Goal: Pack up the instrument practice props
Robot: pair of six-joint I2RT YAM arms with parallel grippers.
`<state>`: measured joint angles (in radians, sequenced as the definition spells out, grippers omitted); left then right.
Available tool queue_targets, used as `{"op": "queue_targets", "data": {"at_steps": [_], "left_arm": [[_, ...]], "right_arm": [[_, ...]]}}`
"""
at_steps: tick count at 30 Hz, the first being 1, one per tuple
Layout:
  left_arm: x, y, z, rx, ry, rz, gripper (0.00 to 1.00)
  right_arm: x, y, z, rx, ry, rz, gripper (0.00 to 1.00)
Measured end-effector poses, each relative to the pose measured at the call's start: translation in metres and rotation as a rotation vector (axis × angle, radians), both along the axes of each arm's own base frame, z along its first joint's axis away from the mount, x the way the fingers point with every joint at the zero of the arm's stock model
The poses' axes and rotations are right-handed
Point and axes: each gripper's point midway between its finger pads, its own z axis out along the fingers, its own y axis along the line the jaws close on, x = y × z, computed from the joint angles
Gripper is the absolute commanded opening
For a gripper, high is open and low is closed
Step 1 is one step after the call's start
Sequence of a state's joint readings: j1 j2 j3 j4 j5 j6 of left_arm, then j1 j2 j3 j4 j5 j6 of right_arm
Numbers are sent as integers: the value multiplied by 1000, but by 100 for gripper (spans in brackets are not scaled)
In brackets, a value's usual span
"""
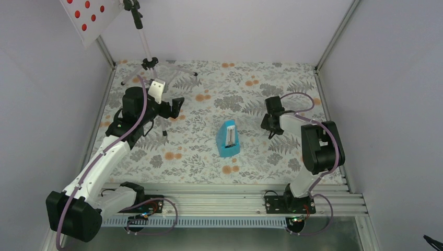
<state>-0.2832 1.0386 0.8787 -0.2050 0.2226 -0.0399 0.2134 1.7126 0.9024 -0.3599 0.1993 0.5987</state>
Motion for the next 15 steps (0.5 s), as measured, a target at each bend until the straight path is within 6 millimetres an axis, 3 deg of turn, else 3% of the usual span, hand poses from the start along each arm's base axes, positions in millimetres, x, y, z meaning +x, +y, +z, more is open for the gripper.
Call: {"op": "queue_targets", "data": {"at_steps": [4, 9, 15], "left_arm": [[0, 0, 0, 0, 0, 0, 100], [0, 0, 0, 0, 0, 0, 100], [1, -1, -2, 0, 8, -7, 100]], "right_arm": [[-2, 5, 0, 14, -3, 42, 45], [-21, 20, 1, 53, -7, 117, 46], [-29, 25, 1, 74, -19, 151, 59]]}}
